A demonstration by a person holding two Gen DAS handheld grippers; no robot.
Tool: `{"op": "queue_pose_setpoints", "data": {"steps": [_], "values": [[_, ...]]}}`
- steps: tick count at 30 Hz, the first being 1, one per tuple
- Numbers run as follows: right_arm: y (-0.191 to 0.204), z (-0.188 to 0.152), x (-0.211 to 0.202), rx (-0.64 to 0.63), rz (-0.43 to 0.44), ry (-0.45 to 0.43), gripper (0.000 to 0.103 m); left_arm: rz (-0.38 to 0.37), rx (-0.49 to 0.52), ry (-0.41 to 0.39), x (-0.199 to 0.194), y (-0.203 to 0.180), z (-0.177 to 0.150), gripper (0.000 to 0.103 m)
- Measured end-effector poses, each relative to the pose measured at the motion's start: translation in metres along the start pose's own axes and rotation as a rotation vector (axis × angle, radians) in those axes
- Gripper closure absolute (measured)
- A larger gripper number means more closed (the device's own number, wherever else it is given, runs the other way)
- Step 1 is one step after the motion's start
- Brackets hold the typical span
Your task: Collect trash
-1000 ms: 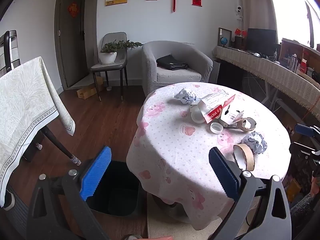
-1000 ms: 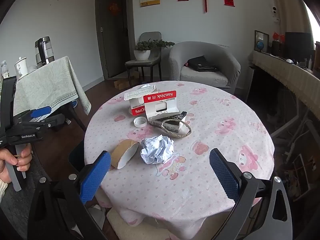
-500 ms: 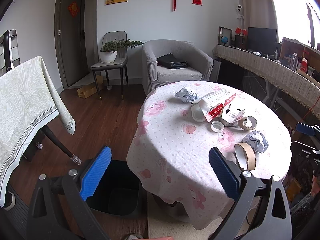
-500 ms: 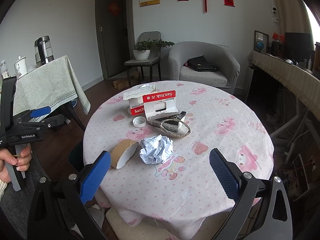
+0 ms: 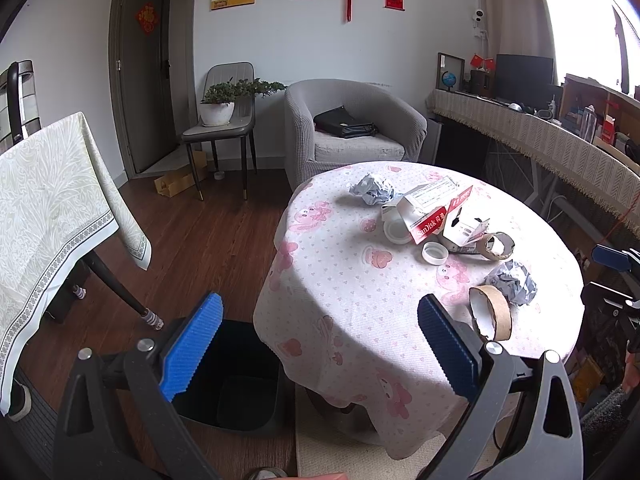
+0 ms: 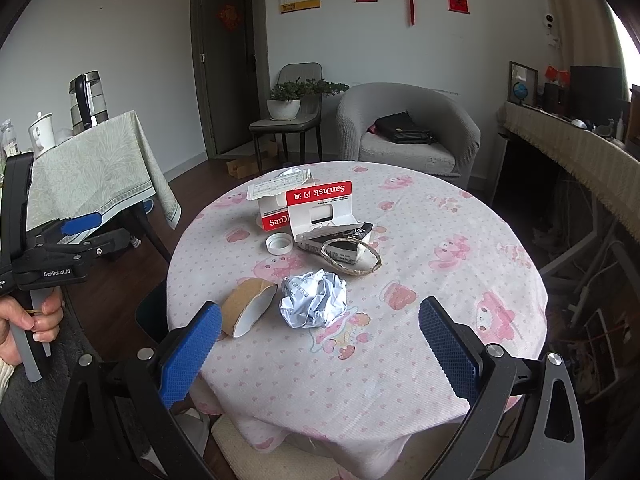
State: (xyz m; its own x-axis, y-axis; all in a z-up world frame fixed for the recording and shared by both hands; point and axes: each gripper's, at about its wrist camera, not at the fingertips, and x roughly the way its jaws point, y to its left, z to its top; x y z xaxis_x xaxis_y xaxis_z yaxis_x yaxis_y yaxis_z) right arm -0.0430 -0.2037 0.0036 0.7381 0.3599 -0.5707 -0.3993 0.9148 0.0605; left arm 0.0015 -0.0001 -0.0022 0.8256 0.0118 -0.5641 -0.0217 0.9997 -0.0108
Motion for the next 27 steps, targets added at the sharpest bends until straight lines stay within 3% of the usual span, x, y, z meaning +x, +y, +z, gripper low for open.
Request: {"op": "queue_pose_setpoints", "data": {"steps": [27], "values": [[-0.0011,-0.0016,-0.0007,-0.006,0.004,-0.006,0.003,-0.002,-0.004,0.003,0.0007,0.0017,0.0003,0.003]]}}
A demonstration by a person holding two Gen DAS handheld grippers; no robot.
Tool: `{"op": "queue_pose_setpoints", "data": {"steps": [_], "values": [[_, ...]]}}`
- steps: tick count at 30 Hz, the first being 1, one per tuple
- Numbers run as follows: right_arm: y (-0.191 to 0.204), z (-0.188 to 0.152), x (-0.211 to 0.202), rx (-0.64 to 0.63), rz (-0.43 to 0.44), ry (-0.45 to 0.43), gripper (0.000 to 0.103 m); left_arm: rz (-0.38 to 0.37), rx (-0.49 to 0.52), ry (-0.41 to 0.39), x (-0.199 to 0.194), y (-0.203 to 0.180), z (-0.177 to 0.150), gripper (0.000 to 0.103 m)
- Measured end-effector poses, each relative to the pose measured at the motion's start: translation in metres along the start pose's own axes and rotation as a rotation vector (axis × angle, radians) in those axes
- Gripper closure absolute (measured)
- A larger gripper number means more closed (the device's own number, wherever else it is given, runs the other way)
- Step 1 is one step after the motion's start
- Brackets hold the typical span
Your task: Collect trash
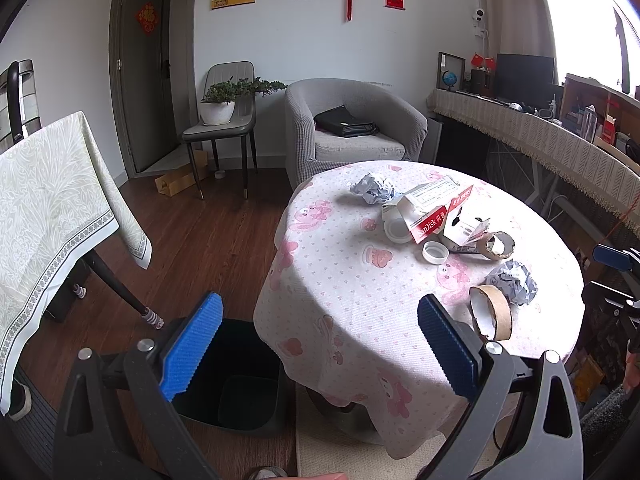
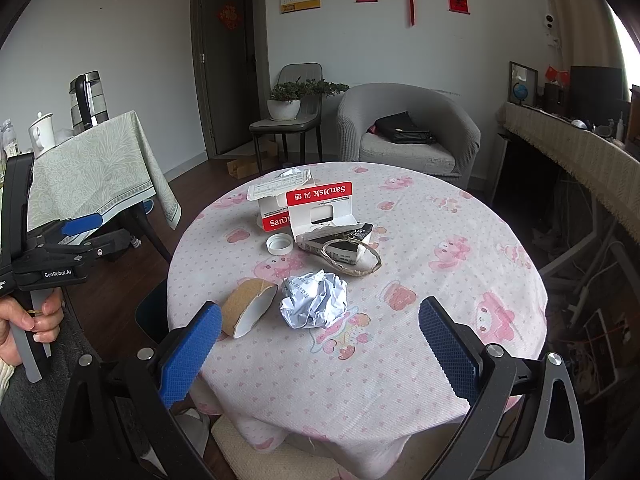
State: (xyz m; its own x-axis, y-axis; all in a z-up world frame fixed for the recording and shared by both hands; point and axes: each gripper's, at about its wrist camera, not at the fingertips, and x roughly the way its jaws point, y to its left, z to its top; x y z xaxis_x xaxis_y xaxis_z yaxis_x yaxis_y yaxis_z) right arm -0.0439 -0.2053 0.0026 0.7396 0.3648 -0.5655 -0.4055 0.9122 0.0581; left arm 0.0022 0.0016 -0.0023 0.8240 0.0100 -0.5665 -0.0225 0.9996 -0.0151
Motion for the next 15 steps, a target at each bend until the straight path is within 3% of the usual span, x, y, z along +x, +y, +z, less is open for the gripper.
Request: {"op": "queue_pose_setpoints", "data": {"steps": [15], "values": [[0.0,-0.0003,0.0006,0.002,0.001,0.007,0.003,-0.002,-0.004,-0.004,-0.001,-0.001,0.0003,0.003]]}}
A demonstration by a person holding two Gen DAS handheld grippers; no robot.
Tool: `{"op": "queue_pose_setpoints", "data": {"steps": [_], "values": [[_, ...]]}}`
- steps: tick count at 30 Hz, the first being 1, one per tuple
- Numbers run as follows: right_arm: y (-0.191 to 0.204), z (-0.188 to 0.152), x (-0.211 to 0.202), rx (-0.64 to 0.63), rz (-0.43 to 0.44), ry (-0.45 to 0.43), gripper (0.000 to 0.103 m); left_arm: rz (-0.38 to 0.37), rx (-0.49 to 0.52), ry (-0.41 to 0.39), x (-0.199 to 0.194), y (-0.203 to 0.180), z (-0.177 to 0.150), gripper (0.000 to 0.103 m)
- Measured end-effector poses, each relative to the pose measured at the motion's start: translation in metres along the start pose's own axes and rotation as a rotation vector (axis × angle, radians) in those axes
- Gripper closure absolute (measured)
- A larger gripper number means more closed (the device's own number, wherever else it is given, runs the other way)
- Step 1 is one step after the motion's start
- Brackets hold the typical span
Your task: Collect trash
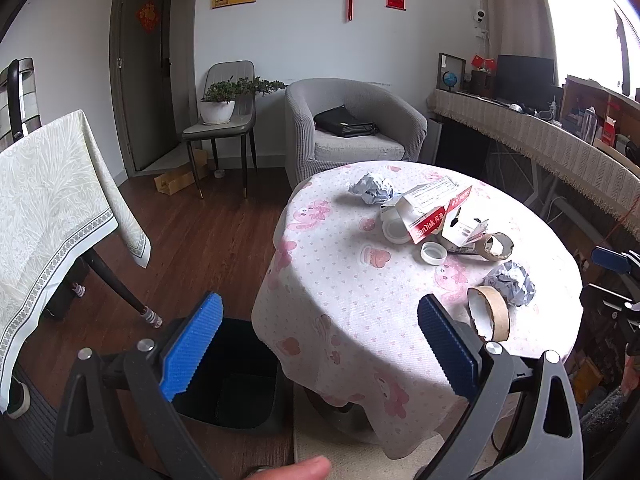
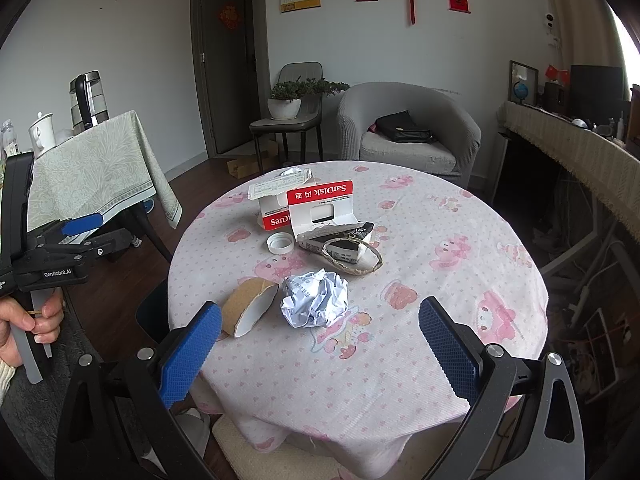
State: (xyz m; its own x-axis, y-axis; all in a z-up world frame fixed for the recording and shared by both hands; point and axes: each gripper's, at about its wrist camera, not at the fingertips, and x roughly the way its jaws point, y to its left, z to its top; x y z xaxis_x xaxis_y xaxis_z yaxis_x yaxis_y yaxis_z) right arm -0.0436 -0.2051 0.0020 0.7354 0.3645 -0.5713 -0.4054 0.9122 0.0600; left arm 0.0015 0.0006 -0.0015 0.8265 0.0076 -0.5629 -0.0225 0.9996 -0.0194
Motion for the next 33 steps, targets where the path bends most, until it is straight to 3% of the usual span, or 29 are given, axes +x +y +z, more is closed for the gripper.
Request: {"op": "queue_pose_setpoints", "data": {"steps": [10,16,19,27,33], "values": [[-0.002,-0.001,0.005,0.017,0.009,0.02,0.003,-0.047,0.026,0.021,0.006,-0.016,-0.003,0.004],[-0.007,0.0,0.003,0.036,0.016,0.012,0.003,-0.111,0.069,0.018,0.007,-0.035,-0.005,0.006],[-0.009,0.0,0.003,0.048,0.02,0.014,0.003,-0.142,0.086,0.03,0.01,-0.047,-0.006,0.016],[-0.016,-0.004,0.002,0.06,0.016,0.027,0.004,-0.22,0.13,0.063,0.018,-0.081,-0.011,0.026],[-0.034,-0.01,0.001,0.112,0.032,0.035,0.017,-0.254,0.171,0.092,0.028,-0.109,-0.015,0.037]]}}
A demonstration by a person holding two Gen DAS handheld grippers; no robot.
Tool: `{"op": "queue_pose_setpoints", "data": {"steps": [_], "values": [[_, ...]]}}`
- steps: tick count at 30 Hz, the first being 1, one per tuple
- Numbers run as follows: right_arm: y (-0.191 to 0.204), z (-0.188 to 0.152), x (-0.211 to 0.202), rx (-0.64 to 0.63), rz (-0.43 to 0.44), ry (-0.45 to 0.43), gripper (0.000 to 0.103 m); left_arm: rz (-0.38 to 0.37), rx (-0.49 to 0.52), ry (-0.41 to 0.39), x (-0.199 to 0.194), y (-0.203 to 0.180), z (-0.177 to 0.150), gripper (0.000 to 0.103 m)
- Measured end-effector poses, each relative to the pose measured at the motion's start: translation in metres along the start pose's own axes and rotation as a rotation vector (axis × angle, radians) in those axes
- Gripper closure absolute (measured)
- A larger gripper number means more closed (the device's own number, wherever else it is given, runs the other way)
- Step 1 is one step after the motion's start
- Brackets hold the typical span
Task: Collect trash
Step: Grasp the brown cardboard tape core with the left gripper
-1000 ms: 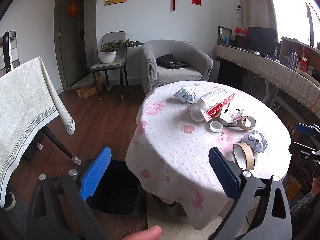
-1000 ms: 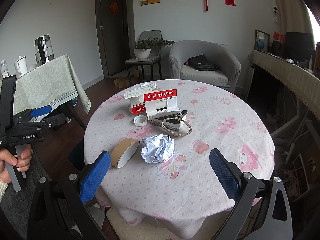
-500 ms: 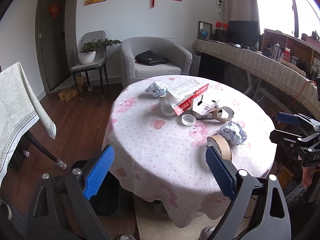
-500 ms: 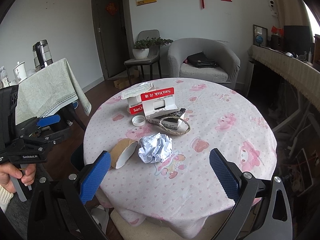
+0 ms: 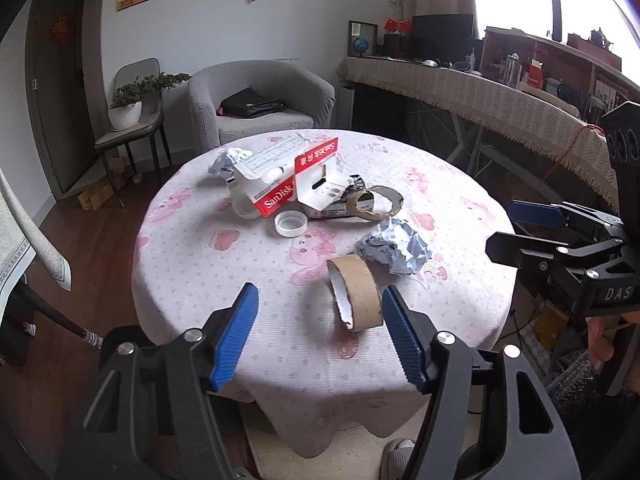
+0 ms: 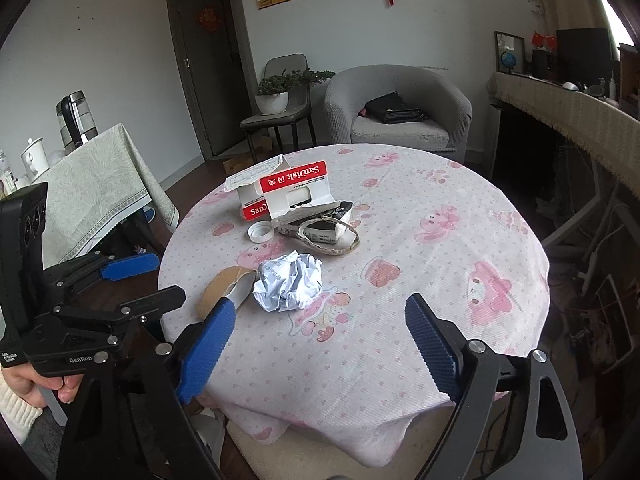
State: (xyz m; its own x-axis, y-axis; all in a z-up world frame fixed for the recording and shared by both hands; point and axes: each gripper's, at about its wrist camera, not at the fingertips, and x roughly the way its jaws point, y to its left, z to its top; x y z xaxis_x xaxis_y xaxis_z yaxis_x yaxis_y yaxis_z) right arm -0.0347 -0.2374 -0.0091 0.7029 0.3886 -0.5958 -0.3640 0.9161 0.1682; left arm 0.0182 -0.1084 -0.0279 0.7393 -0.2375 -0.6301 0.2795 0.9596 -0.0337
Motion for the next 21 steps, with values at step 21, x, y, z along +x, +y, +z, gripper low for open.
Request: {"op": "queue_pose_setpoints", "data": {"steps": [21], "values": [[-0.006,-0.005,0.027,0.011,0.1,0.042,0.04,0.016,0.017,0.11,0.049,-0.023,-0.004,0.075]]}}
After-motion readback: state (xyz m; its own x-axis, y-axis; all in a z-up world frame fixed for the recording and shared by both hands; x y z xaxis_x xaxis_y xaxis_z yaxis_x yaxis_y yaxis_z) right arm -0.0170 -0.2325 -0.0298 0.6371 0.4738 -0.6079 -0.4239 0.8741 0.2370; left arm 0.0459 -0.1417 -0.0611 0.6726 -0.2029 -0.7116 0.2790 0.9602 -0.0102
